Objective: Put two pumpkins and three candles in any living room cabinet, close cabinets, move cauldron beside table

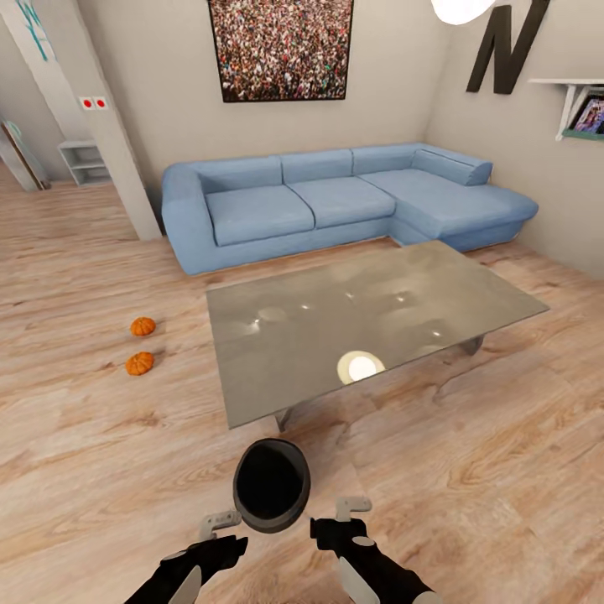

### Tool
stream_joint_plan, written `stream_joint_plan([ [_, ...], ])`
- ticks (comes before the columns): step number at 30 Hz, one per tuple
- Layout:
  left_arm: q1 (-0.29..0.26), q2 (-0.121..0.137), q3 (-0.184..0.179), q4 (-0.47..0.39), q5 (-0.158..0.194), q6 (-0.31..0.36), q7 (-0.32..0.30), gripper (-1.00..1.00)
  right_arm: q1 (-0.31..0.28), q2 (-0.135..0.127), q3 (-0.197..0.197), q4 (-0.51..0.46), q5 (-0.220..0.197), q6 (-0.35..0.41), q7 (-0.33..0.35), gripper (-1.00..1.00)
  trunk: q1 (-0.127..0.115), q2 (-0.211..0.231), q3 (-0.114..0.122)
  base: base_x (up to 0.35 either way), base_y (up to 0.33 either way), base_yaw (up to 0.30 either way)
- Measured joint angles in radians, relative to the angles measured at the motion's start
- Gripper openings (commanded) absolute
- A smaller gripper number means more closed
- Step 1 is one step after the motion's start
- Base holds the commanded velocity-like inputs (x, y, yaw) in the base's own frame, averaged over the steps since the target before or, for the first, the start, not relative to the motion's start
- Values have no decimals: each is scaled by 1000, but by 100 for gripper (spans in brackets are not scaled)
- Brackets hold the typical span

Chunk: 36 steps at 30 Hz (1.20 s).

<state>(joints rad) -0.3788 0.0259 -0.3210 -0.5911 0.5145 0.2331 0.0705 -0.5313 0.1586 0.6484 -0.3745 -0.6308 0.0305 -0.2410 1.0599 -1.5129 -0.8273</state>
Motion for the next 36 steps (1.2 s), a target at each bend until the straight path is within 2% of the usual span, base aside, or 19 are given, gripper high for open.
stream_joint_plan([
  [28, 0, -1, 1, 2, -3, 0, 1, 100, 0, 1, -5, 2, -3, 3, -1, 100, -108, 196, 109, -4, 0, -265],
  [36, 0, 4, 2, 8, -3, 0, 3, 100, 0, 1, -79, 4, -3, 5, -1, 100, -138, 252, 142, 0, 0, -256],
])
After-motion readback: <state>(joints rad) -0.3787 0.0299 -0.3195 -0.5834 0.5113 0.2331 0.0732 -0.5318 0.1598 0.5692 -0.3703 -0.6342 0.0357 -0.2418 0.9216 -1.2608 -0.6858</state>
